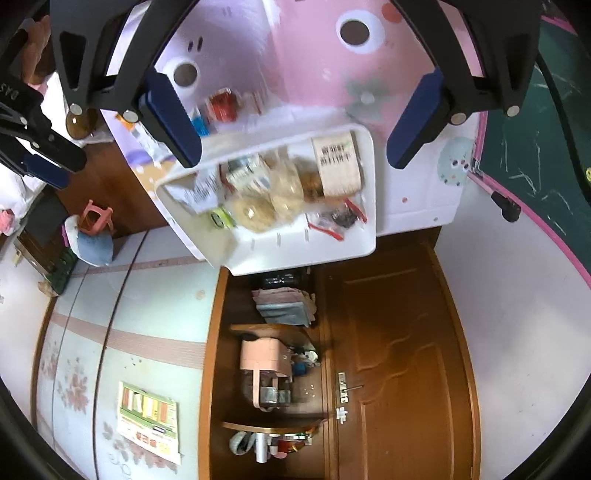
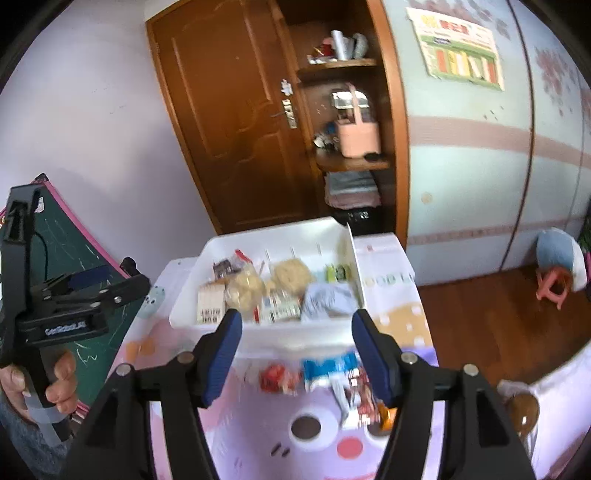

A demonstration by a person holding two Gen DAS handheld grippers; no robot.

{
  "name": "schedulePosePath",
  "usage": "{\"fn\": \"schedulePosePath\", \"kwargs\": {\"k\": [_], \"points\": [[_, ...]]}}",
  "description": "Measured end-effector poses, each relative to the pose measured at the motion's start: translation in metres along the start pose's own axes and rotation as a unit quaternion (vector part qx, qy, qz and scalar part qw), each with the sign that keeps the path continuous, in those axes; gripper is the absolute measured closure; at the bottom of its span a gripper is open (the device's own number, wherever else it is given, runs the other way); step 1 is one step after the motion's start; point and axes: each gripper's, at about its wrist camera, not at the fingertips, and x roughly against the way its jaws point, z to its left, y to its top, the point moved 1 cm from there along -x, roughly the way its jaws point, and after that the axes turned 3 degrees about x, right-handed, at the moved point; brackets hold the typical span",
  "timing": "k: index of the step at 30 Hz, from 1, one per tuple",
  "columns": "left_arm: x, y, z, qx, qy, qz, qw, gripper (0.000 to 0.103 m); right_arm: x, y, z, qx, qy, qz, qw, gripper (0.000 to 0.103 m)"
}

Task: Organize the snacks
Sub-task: 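Move both tools back over the remaining snacks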

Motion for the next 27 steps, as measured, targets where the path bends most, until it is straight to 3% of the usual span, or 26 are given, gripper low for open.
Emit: {"fn": "schedulePosePath", "kwargs": {"k": [4,8,12,27], "points": [[0.003,-0.023,-0.01,-0.009,0.021,-0.011,0.9997,0.003,0.006,-0.025,-0.008,-0.001,-0.031,0.007,1.0,0.041],[-0.008,-0.046,-0.024,-0.015,-0.016,0.019,0.9996,0.003,0.005,-0.046,-0.022,-0.005,-0.05,0.024,0.998,0.041],[-0.024,-0.063,-0.041,-0.045,-0.017,0.034,0.9983,0.003,0.0,-0.064,-0.036,-0.005,-0.071,0.037,0.997,0.041],[-0.113,-0.089,-0.081,-0.169,-0.015,0.068,0.9832,0.003,-0.067,-0.096,-0.068,-0.02,-0.065,0.107,0.992,0.041]]}}
